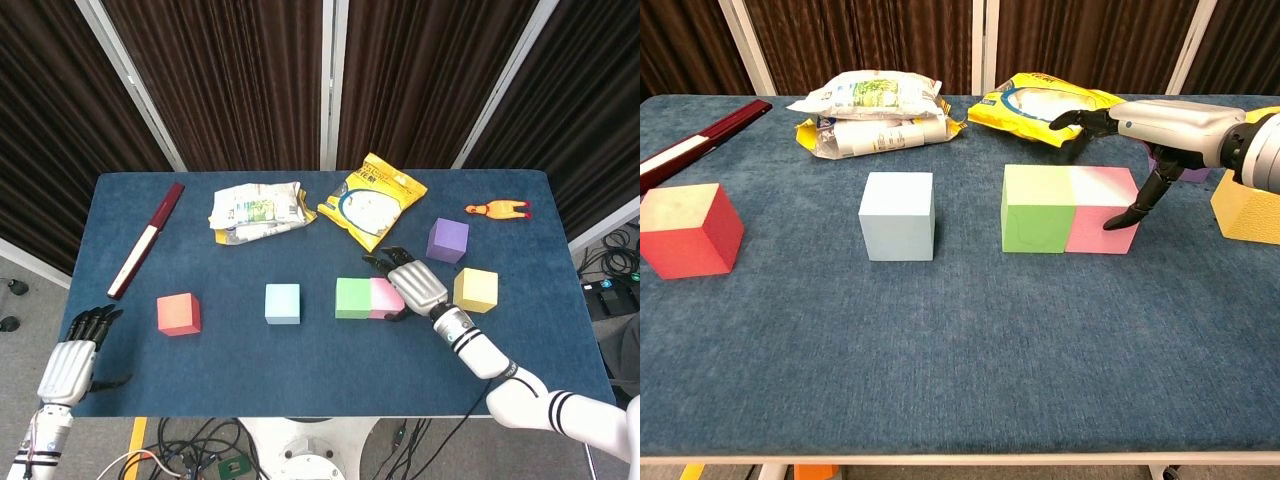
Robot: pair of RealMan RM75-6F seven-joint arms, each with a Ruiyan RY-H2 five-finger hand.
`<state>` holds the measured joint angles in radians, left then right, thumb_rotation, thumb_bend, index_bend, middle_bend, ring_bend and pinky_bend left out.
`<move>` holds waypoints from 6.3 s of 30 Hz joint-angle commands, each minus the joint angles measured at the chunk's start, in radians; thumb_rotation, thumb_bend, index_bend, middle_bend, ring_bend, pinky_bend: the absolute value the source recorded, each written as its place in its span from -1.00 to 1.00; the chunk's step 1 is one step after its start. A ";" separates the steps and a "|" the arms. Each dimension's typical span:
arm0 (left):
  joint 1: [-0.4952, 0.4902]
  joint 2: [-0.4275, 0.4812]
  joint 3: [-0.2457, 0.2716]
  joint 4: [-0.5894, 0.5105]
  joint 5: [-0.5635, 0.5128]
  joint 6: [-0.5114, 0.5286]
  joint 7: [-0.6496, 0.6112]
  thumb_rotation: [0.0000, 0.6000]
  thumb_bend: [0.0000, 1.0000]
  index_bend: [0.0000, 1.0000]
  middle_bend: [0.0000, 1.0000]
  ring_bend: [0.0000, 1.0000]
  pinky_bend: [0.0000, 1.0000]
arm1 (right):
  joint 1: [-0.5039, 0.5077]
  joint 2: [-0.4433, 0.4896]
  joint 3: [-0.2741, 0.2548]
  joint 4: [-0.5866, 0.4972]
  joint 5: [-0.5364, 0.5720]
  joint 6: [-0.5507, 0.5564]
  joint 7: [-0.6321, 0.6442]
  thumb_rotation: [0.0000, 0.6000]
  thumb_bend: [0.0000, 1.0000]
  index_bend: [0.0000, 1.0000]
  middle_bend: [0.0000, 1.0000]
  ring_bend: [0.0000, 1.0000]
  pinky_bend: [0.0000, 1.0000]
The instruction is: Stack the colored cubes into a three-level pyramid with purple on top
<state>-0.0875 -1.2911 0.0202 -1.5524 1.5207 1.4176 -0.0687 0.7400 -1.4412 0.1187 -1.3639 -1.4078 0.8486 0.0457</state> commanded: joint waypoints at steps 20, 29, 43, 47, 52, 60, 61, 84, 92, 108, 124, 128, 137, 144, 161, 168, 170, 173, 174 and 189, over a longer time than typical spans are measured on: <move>-0.227 -0.060 -0.169 -0.404 -0.207 -0.207 0.282 1.00 -0.98 -0.84 -0.89 -1.00 -0.95 | -0.140 0.214 0.071 -0.217 0.036 0.284 -0.008 1.00 -1.00 -1.00 -0.88 -1.00 -1.00; -0.340 -0.267 -0.227 -0.290 -0.430 -0.280 0.379 1.00 -0.98 -0.85 -0.85 -1.00 -0.95 | -0.219 0.258 0.071 -0.215 0.066 0.361 0.016 1.00 -1.00 -1.00 -0.87 -1.00 -1.00; -0.438 -0.381 -0.292 -0.115 -0.508 -0.340 0.328 1.00 -0.96 -0.85 -0.77 -1.00 -0.95 | -0.234 0.234 0.057 -0.141 0.029 0.345 0.100 1.00 -1.00 -1.00 -0.88 -1.00 -1.00; -0.467 -0.391 -0.297 -0.093 -0.523 -0.396 0.288 1.00 -0.96 -0.85 -0.73 -1.00 -0.95 | -0.235 0.229 0.056 -0.123 0.029 0.337 0.111 1.00 -1.00 -1.00 -0.88 -1.00 -1.00; -0.495 -0.411 -0.309 -0.071 -0.539 -0.426 0.253 1.00 -0.96 -0.85 -0.70 -1.00 -0.95 | -0.237 0.225 0.055 -0.104 0.033 0.327 0.122 1.00 -1.00 -1.00 -0.88 -1.00 -1.00; -0.531 -0.462 -0.325 -0.011 -0.566 -0.419 0.237 1.00 -0.84 -0.83 -0.43 -1.00 -0.95 | -0.238 0.216 0.046 -0.080 0.023 0.310 0.141 1.00 -1.00 -1.00 -0.86 -1.00 -1.00; -0.533 -0.469 -0.327 -0.004 -0.570 -0.411 0.238 1.00 -0.81 -0.82 -0.39 -1.00 -0.95 | -0.237 0.215 0.046 -0.075 0.023 0.308 0.145 1.00 -1.00 -1.00 -0.86 -1.00 -1.00; -0.631 -0.563 -0.358 0.120 -0.534 -0.441 0.174 1.00 -0.69 -0.80 -0.12 -0.89 -0.93 | -0.245 0.225 0.045 -0.064 0.028 0.283 0.164 1.00 -1.00 -1.00 -0.83 -1.00 -1.00; -0.653 -0.588 -0.370 0.171 -0.524 -0.443 0.151 1.00 -0.69 -0.80 -0.10 -0.89 -0.93 | -0.256 0.231 0.041 -0.058 0.018 0.294 0.182 1.00 -1.00 -1.00 -0.84 -1.00 -1.00; -0.678 -0.633 -0.373 0.230 -0.517 -0.448 0.116 1.00 -0.69 -0.80 -0.10 -0.89 -0.93 | -0.263 0.225 0.039 -0.028 0.017 0.285 0.214 1.00 -1.00 -1.00 -0.84 -1.00 -1.00; -0.693 -0.664 -0.377 0.261 -0.513 -0.449 0.107 1.00 -0.69 -0.80 -0.06 -0.89 -0.93 | -0.266 0.211 0.034 0.006 0.010 0.278 0.246 1.00 -1.00 -1.00 -0.84 -1.00 -1.00; -0.692 -0.661 -0.372 0.256 -0.511 -0.457 0.100 1.00 -0.70 -0.82 -0.17 -0.89 -0.94 | -0.266 0.210 0.034 0.013 0.011 0.275 0.254 1.00 -1.00 -1.00 -0.84 -1.00 -1.00; -0.687 -0.654 -0.373 0.254 -0.497 -0.465 0.063 1.00 -0.77 -0.84 -0.57 -0.92 -0.94 | -0.267 0.210 0.034 0.014 0.011 0.273 0.253 1.00 -1.00 -1.00 -0.86 -1.00 -1.00; -0.685 -0.656 -0.373 0.250 -0.490 -0.457 0.056 1.00 -0.78 -0.85 -0.59 -0.92 -0.94 | -0.266 0.211 0.035 0.009 0.013 0.270 0.247 1.00 -1.00 -1.00 -0.86 -1.00 -1.00; -0.627 -0.538 -0.334 0.079 -0.498 -0.410 0.124 1.00 -0.82 -0.89 -0.78 -1.00 -0.97 | -0.267 0.243 0.023 -0.005 0.004 0.255 0.224 1.00 -1.00 -1.00 -0.82 -1.00 -1.00; -0.522 -0.332 -0.273 -0.106 -0.503 -0.342 0.178 1.00 -0.82 -0.89 -0.82 -1.00 -0.97 | -0.288 0.305 0.008 -0.097 0.085 0.201 0.117 1.00 -1.00 -1.00 -0.72 -1.00 -1.00; -0.496 -0.264 -0.253 -0.153 -0.490 -0.332 0.185 1.00 -0.82 -0.89 -0.82 -1.00 -0.97 | -0.295 0.320 0.010 -0.124 0.120 0.192 0.086 1.00 -1.00 -1.00 -0.70 -1.00 -1.00; -0.462 -0.178 -0.224 -0.203 -0.471 -0.317 0.195 1.00 -0.82 -0.89 -0.82 -1.00 -0.97 | -0.303 0.332 0.013 -0.152 0.172 0.181 0.044 1.00 -1.00 -1.00 -0.68 -1.00 -1.00; -0.452 -0.158 -0.214 -0.214 -0.467 -0.312 0.199 1.00 -0.82 -0.89 -0.81 -1.00 -0.97 | -0.304 0.332 0.014 -0.155 0.187 0.177 0.033 1.00 -1.00 -1.00 -0.67 -1.00 -1.00; -0.381 0.022 -0.102 -0.204 -0.378 -0.388 0.105 1.00 -0.81 -0.89 -0.78 -1.00 -0.96 | -0.283 0.269 0.006 -0.123 0.293 0.109 -0.096 1.00 -1.00 -1.00 -0.58 -1.00 -1.00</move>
<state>-0.4719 -1.2739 -0.0946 -1.7828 1.1200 1.0418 0.0506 0.4496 -1.1600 0.1250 -1.4999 -1.1303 0.9627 -0.0224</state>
